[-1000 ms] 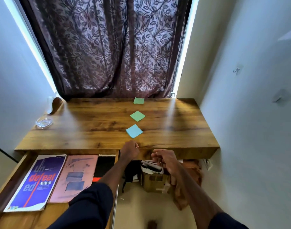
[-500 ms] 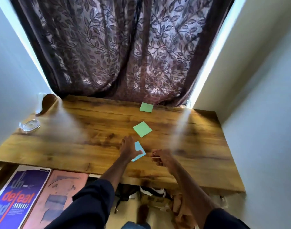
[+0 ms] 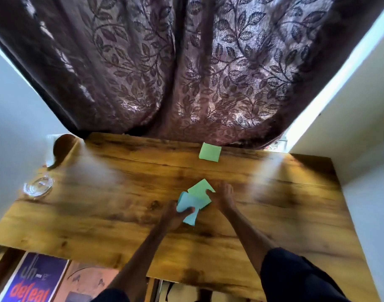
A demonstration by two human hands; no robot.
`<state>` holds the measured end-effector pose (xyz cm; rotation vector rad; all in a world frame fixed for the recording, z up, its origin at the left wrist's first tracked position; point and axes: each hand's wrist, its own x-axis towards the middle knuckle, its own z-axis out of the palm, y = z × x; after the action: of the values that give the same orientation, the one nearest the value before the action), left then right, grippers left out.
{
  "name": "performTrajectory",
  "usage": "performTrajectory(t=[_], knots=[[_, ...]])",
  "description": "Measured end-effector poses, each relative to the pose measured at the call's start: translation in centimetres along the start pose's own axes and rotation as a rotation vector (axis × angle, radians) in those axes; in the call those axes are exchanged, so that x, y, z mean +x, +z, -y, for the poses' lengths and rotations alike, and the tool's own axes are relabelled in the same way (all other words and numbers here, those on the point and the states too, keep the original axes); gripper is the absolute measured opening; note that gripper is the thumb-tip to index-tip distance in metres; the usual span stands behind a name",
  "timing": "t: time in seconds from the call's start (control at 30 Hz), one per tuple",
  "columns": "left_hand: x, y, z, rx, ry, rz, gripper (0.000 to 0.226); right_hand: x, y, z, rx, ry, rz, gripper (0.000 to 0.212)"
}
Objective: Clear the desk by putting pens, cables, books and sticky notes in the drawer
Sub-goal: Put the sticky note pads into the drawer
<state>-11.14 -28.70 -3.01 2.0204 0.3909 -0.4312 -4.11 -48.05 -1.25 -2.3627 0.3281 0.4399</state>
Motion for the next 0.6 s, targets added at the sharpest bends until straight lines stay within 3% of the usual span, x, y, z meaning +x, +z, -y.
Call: performTrajectory(t=[0.13,0.23,0.4,0.53,0.6], knots=[[-0.2,-0.9,-0.2,-0.181,-0.038,-0.057,0.022,1.5,2.0,0.4,-0.294,-0.007,0.014,0.100],[-0.2,-1.5,0.9,-0.239,-0.089,-0.067,0.021,1.9,3.6,0.2,-0.266,0.045,0.062,0.110],[-0.7,-1.5,1.7,-0.271,-0.131,-0.093,0.019,-0.4,4.2,-1.5,-0.267,-0.003,0.088,0.081],[-1.6,-0.3,2.2,-0.300,-0.187,-0.059,0.042,-3.0,3.9,-4.3,-0.171,-0.005,0.120,0.083],[-2.6,0.5,2.5,-0.279,-0.189,-0.044,0.047,-4.1,3.4,-5.6,-0.103,0.018,0.125,0.071]])
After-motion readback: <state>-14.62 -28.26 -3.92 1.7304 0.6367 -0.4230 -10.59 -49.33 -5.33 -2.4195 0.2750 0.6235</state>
